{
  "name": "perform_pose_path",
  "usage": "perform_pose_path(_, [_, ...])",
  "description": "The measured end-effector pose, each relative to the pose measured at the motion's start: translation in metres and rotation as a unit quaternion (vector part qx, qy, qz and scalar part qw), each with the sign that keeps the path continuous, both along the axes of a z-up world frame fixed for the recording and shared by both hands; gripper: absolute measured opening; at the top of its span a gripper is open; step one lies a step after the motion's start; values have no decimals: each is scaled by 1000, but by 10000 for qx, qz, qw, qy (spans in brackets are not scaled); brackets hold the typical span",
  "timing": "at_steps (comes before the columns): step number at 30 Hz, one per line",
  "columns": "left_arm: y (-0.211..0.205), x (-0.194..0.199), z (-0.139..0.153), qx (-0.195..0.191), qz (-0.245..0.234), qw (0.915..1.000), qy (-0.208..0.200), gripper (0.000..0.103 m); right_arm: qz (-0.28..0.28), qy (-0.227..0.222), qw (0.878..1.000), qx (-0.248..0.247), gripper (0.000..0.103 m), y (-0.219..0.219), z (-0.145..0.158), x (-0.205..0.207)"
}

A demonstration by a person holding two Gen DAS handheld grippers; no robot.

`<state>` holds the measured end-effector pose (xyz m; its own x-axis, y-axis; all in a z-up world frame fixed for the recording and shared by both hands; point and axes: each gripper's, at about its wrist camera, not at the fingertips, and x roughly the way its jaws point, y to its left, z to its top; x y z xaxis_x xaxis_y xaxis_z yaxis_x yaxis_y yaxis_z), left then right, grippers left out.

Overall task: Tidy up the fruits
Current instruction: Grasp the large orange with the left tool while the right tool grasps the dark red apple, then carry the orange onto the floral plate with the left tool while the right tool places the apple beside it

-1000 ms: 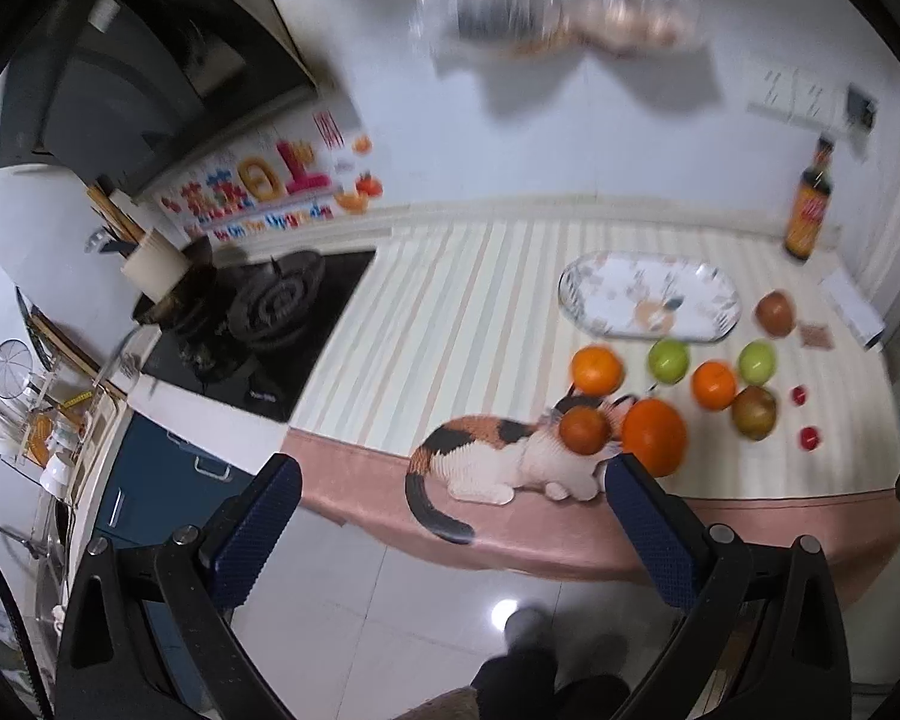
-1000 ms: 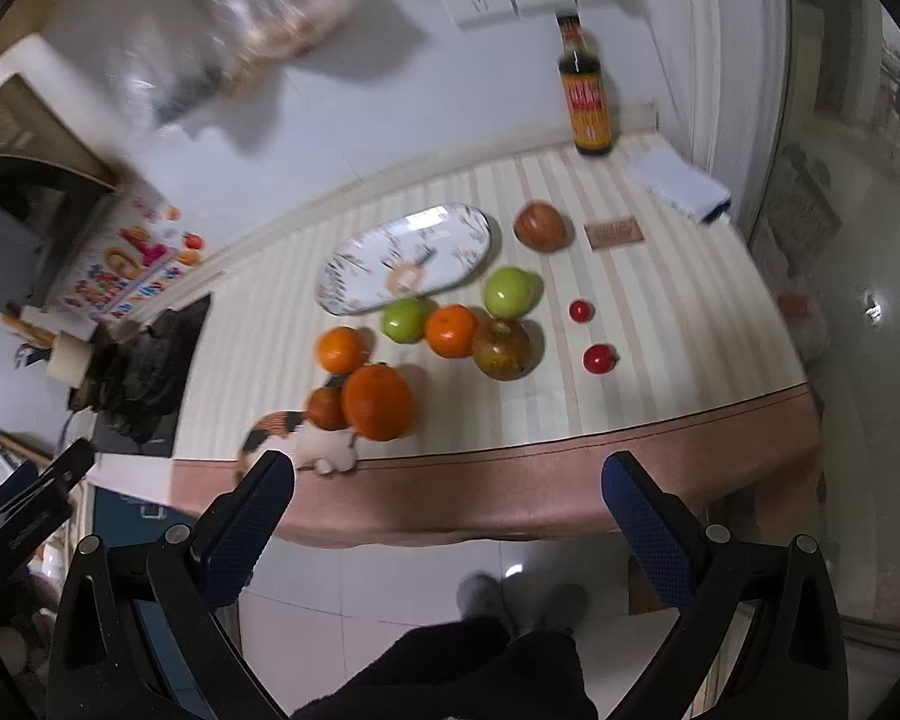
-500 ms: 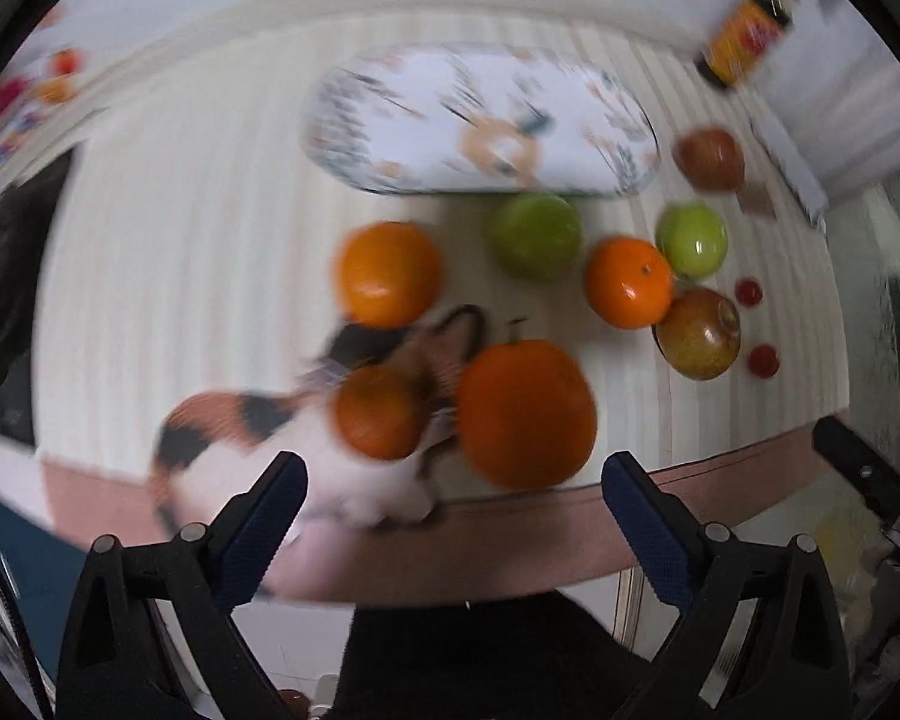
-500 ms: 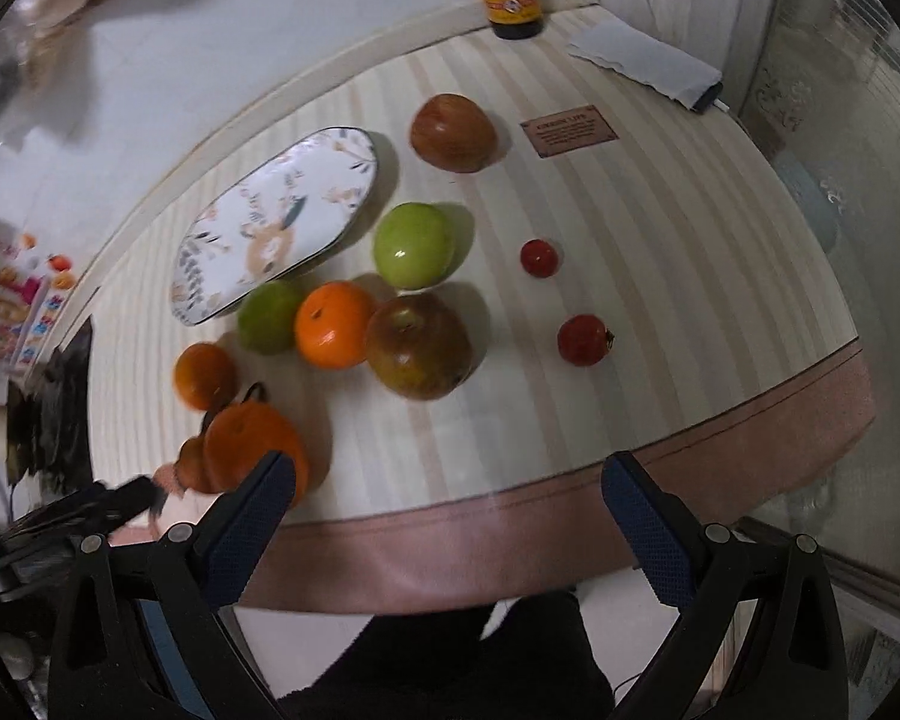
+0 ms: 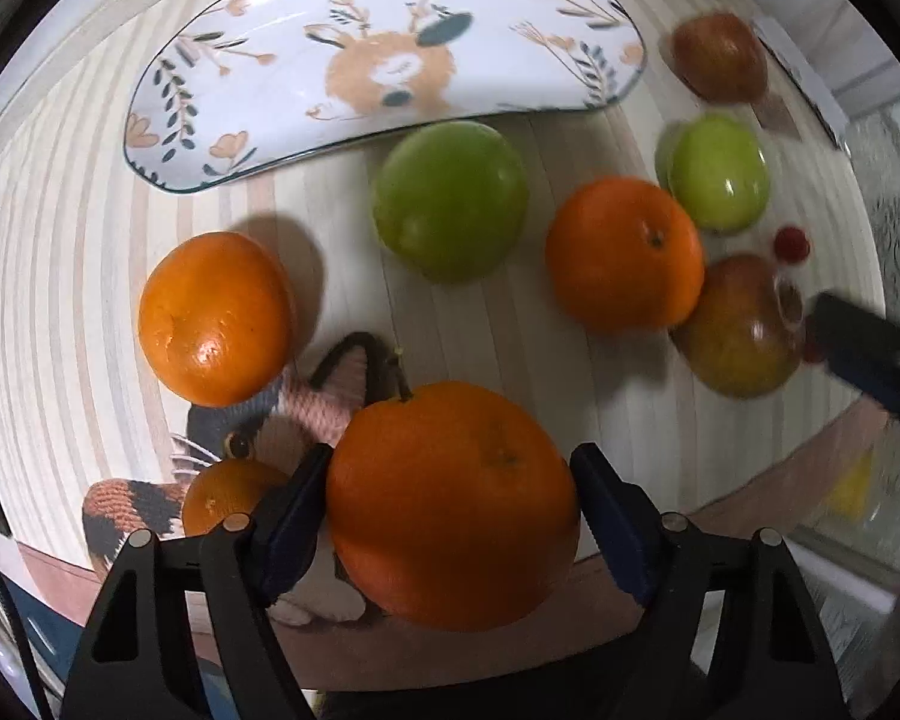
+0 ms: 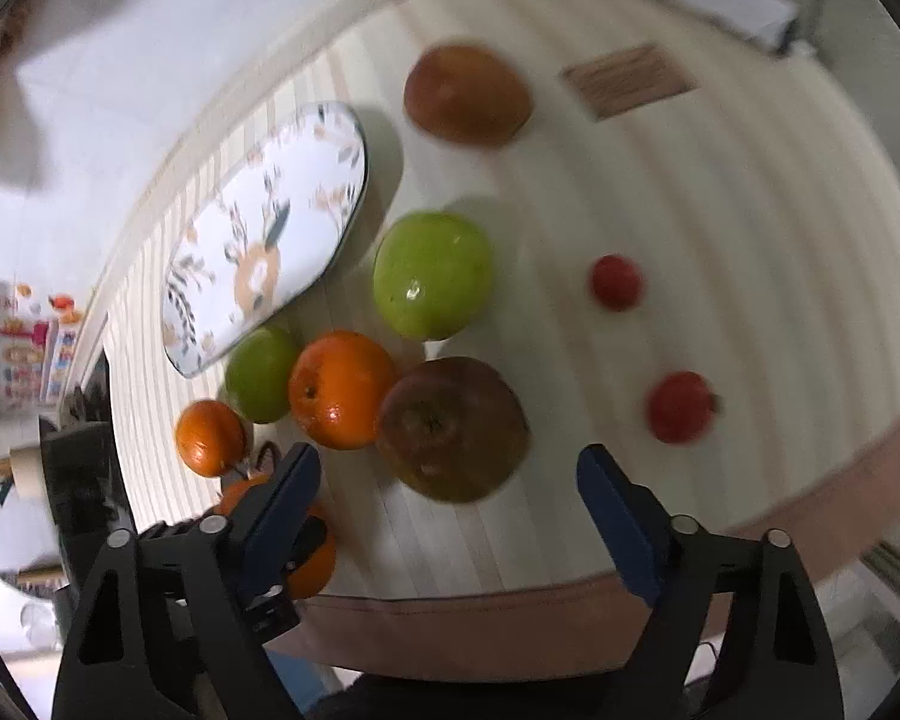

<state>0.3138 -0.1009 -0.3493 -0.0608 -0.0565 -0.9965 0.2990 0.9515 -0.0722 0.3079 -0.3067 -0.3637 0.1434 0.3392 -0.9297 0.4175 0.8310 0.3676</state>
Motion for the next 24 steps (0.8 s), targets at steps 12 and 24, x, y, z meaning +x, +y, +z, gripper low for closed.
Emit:
perform_pose_path(12, [-14, 28, 8, 253, 363, 9990, -106, 78, 1344, 412, 9898, -226, 71, 8, -13, 8])
perform_pose_path(24, [-20, 29, 6, 303, 441, 9985, -99, 76, 1763, 407, 9822, -500, 71, 27, -13, 8])
